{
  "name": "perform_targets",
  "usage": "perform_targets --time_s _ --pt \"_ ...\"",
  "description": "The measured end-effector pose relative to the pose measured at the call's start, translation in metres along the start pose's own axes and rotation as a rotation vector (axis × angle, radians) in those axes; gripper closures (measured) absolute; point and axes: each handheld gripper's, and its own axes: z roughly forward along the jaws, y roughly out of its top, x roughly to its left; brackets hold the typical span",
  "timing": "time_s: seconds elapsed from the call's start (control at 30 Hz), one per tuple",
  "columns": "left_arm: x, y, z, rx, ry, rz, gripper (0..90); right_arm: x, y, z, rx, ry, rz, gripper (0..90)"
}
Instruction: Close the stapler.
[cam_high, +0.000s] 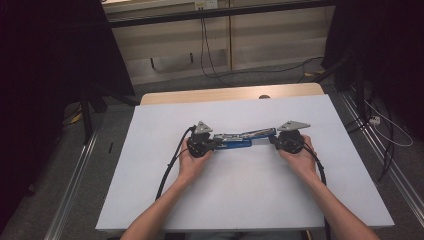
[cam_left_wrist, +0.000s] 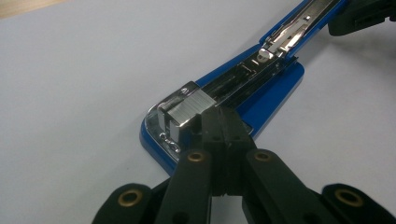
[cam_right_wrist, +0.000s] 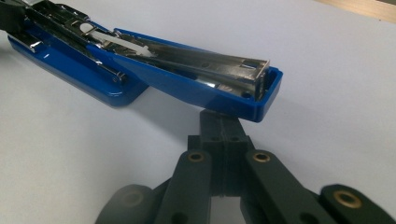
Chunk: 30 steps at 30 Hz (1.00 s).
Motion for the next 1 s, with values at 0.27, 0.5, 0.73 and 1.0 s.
perform_targets --time_s 0.27,0.5,0.73,1.0 --pt "-0.0008 0.0 0.0004 -0.003 -0.004 -0.004 90.0 0.001 0.0004 0.0 -0.023 0.015 0.014 90.0" --pt "-0.001 0.0 0.0004 -0.004 -0.003 -0.001 90.0 0.0038 0.0022 -0.0001 -0.06 0.017 0.008 90.0" --pt "-0.0019 -0.0001 0.0007 -0.002 -0.009 0.0 90.0 0.0056 0.003 -0.0018 -0.072 0.025 0.004 90.0" --pt "-0.0017 -0.0023 -0.0002 -0.016 -0.016 -0.013 90.0 0.007 0.0037 -0.0073 -0.117 0.063 0.021 90.0"
